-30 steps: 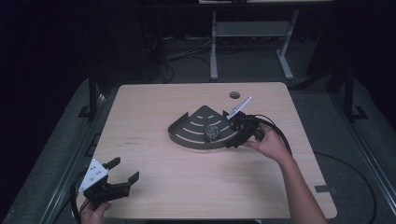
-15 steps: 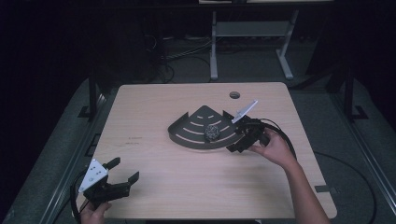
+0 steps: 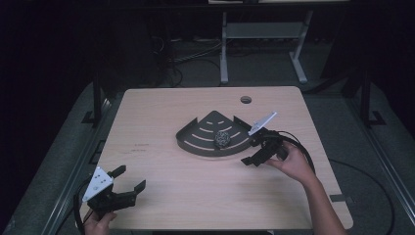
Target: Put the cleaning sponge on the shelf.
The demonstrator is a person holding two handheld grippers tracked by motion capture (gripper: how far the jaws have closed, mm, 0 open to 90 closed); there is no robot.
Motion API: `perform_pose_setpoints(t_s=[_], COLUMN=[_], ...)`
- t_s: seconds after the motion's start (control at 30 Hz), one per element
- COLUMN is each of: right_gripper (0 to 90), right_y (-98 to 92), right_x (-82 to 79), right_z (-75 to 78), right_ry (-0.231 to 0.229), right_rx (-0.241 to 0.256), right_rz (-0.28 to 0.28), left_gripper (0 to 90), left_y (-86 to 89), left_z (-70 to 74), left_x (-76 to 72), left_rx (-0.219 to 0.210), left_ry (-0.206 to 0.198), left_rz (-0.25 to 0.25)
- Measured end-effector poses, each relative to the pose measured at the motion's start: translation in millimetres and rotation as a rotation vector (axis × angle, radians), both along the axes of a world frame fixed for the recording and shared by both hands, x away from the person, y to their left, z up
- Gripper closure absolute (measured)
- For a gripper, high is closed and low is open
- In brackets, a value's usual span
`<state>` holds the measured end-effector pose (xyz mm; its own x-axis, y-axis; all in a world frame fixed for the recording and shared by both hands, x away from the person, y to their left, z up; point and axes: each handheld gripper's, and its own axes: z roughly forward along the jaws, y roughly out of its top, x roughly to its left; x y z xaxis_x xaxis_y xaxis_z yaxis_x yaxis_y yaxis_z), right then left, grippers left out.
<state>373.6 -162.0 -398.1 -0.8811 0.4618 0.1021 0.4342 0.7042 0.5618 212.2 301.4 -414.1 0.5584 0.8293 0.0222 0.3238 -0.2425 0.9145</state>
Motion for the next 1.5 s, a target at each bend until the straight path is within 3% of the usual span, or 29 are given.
perform_pose_setpoints(t_s=[1.5], right_gripper=[17.2], right_y=[-41.4], right_x=[-46.7], right_z=[-29.1], right_ry=[0.018], right_rx=[0.022], right_rz=[-0.063], left_gripper=[13.2], left_y=[-4.7], left_z=[-1.8], left_x=[0.6], left_rx=[0.021], left_ry=[0.005], left_rz=[-0.014])
